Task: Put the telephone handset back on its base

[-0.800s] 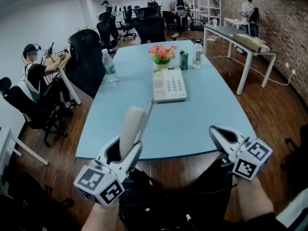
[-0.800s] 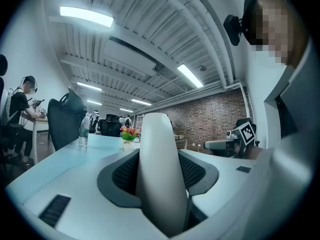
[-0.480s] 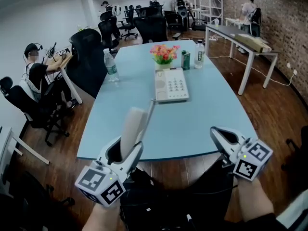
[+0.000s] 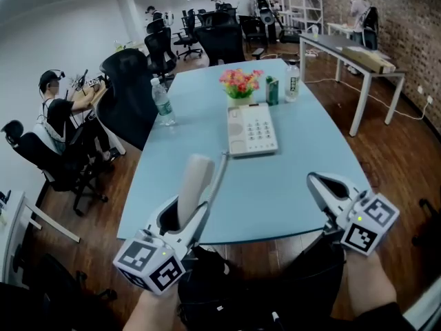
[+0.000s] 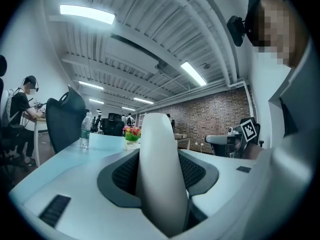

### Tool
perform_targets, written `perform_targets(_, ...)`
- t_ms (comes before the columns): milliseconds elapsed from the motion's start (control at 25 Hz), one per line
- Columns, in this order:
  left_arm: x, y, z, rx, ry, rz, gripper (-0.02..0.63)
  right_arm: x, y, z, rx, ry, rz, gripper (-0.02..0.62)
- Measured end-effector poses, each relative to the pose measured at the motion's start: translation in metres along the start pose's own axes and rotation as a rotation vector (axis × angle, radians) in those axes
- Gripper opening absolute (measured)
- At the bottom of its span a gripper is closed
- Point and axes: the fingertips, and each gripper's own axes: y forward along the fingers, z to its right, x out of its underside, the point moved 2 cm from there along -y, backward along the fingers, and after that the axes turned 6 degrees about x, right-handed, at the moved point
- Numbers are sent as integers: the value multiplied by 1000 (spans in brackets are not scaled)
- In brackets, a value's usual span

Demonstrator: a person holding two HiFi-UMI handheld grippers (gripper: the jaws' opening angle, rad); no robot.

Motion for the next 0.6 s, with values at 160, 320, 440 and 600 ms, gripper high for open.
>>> perform_targets(160, -11, 29, -14, -1, 33, -13, 213, -6, 18, 8, -17, -4, 13, 17)
perform_targets(320, -22, 58, -30, -5, 58, -25, 213, -11, 36, 19, -24, -7, 22, 17)
perform_targets(440, -29, 75, -38, -2, 77, -25, 213, -16, 49, 28, -23, -13, 30, 17)
perform_targets(600, -39, 94, -49, -4, 75, -8, 213, -29, 68, 41, -17, -20, 56, 17)
